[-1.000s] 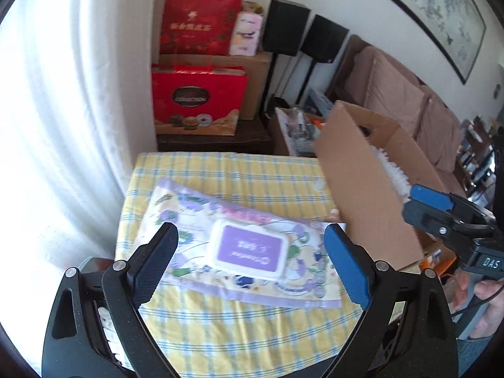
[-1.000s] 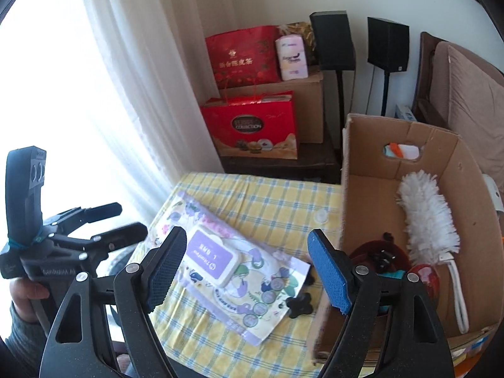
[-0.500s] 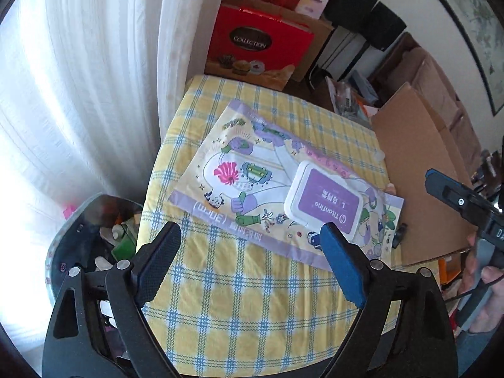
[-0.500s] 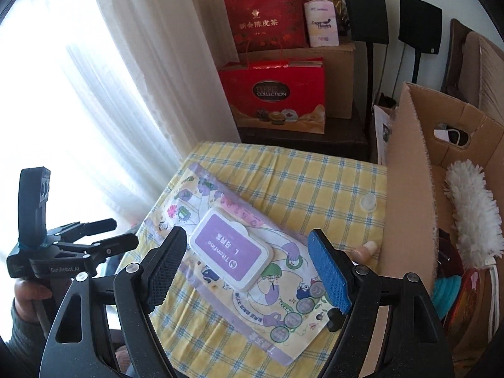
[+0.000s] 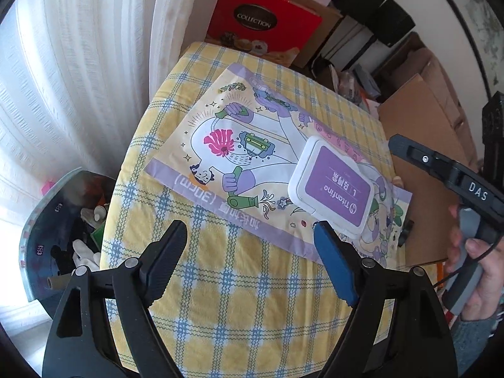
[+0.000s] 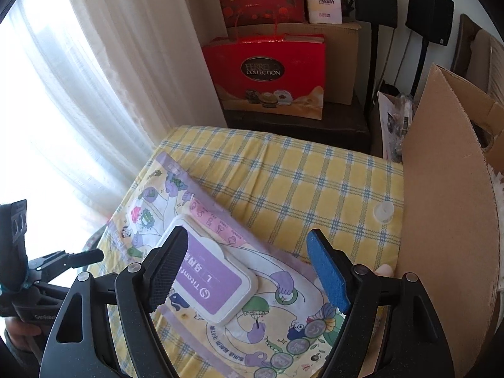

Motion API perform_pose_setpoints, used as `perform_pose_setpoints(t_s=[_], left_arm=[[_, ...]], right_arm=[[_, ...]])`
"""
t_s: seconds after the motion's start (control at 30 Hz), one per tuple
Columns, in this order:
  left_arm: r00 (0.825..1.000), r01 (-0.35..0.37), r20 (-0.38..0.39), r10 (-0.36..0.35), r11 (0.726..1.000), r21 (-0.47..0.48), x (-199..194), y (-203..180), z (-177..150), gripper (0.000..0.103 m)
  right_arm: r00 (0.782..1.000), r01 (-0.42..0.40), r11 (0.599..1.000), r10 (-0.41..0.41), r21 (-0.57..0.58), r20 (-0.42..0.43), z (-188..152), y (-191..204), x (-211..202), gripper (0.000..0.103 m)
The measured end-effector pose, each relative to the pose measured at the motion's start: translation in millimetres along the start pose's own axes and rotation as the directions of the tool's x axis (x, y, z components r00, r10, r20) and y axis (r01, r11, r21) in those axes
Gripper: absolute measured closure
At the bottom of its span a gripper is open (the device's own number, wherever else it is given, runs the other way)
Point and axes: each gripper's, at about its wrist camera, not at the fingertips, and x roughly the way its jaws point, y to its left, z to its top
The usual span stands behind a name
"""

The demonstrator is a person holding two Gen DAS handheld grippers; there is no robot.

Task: Organize objects
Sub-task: 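Move the left tool back to the purple-lidded wet-wipes pack on the table, then close the left tool on the wipes pack edge and lift it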

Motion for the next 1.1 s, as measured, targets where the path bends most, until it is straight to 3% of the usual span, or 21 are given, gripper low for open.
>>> perform_pose_setpoints(t_s=[0.3,0.47,0.7,0.83,0.93,1.1], left_arm=[[0.998,0.065,-0.011,-0.066,0.997,-0.042,9.2,1.9,-4.2,0.023],[0.992,0.121,-0.034,-0.123,0.992,-0.042,17.3,-6.7,-13.4,0.023],[0.986,0.166,-0.023,-0.168,0.984,-0.069,21.3,-12.2,-16.1,0.039],[0.982,0.187,-0.022,-0.190,0.979,-0.081,23.1,-12.8,-17.0,0.040],[0.977,0.210,-0.024,-0.213,0.973,-0.094,25.3,-13.3,-17.0,0.048],[0.972,0.232,-0.006,-0.235,0.965,-0.123,29.2,-12.8,-13.3,0.049]], right_arm=[[1.000,-0.012,0.999,0.011,-0.030,-0.024,5.6,6.3,22.5,0.024],[0.996,-0.063,0.997,0.061,-0.033,-0.062,8.0,8.7,40.9,0.024],[0.986,-0.118,0.992,0.112,-0.039,-0.126,8.4,5.9,62.9,0.024],[0.983,-0.123,0.992,0.116,-0.040,-0.146,8.0,0.2,68.7,0.024],[0.970,-0.170,0.985,0.167,-0.001,-0.179,5.7,-2.8,76.1,0.023],[0.948,-0.224,0.973,0.229,0.044,-0.223,2.9,-2.6,83.5,0.025]])
